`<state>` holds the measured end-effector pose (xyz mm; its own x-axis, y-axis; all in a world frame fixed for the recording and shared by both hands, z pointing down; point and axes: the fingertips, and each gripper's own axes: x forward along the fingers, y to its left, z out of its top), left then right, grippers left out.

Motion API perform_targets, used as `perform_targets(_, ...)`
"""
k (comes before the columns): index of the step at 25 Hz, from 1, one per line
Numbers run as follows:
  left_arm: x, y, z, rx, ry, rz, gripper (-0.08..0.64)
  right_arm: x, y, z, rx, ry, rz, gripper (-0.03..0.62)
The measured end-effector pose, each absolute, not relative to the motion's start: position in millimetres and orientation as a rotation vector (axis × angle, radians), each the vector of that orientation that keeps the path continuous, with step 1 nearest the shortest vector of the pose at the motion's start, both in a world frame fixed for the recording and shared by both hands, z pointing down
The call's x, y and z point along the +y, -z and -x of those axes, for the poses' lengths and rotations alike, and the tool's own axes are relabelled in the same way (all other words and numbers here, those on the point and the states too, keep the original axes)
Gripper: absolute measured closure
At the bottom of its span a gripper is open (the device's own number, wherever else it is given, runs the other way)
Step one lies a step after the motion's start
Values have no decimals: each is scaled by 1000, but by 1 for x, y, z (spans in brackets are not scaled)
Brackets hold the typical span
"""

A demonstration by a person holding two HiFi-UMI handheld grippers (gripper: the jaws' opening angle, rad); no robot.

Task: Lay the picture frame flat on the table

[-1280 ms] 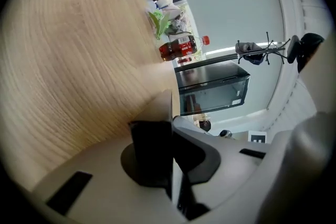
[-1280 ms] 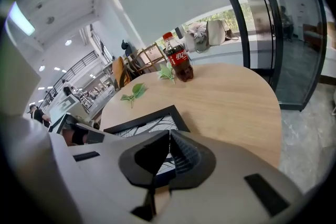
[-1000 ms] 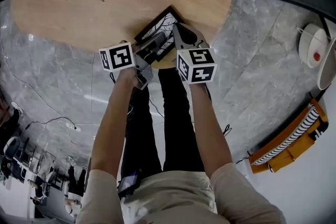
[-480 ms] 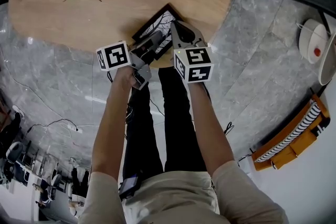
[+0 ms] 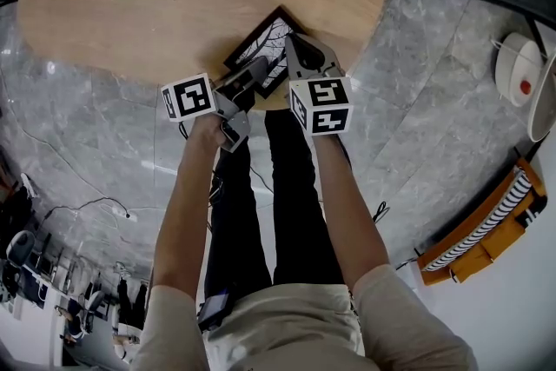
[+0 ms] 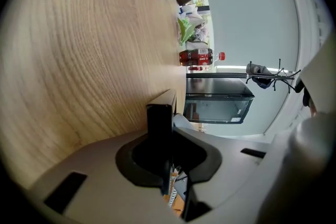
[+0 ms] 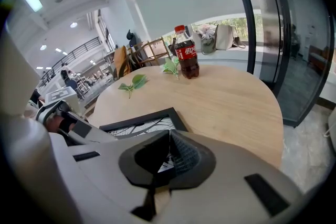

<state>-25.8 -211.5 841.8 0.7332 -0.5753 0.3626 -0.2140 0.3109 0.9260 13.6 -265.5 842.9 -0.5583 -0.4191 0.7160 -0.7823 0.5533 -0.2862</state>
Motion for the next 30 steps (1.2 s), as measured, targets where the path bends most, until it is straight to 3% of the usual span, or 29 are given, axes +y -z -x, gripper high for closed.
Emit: perform_targets(30, -150, -852, 57, -756, 236, -1211, 483, -242, -849, 3, -2181, -673, -1001, 557)
